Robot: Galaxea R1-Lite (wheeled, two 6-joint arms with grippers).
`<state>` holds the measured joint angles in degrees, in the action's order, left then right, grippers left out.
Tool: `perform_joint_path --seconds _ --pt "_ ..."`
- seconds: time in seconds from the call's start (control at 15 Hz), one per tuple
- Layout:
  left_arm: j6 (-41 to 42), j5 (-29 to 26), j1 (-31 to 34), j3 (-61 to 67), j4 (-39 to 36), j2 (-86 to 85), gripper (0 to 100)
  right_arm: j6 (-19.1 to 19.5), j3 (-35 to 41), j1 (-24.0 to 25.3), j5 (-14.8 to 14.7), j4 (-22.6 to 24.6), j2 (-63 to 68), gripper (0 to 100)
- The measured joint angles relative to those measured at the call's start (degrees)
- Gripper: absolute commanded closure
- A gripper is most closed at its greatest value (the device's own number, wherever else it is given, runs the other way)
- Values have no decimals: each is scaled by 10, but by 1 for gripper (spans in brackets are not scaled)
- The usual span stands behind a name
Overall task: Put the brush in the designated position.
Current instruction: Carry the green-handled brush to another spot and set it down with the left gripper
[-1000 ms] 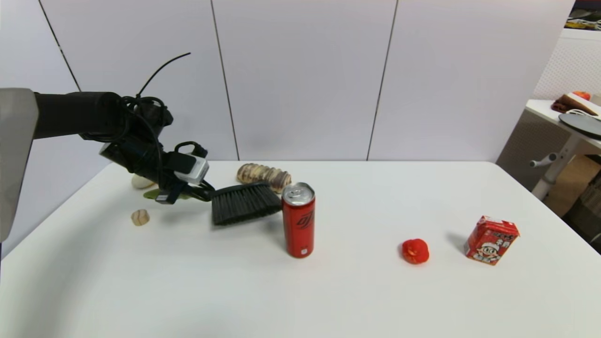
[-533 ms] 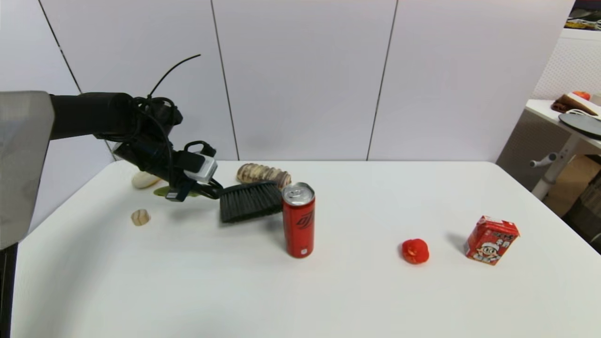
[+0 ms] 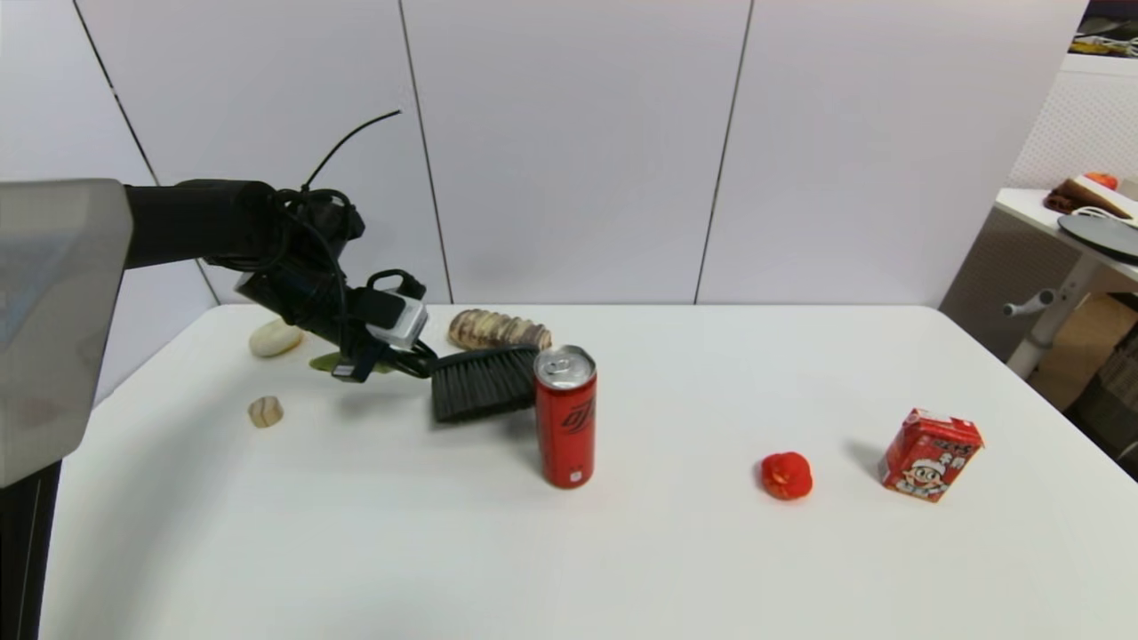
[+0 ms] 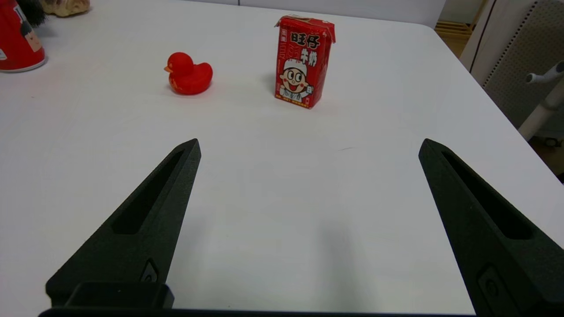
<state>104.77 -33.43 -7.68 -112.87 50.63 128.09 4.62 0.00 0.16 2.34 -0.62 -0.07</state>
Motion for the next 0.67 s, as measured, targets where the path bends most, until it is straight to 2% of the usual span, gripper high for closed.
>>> perform_joint_path --seconds 0.67 --pt "12 -35 -8 -2 0 12 100 -1 0 0 0 0 0 0"
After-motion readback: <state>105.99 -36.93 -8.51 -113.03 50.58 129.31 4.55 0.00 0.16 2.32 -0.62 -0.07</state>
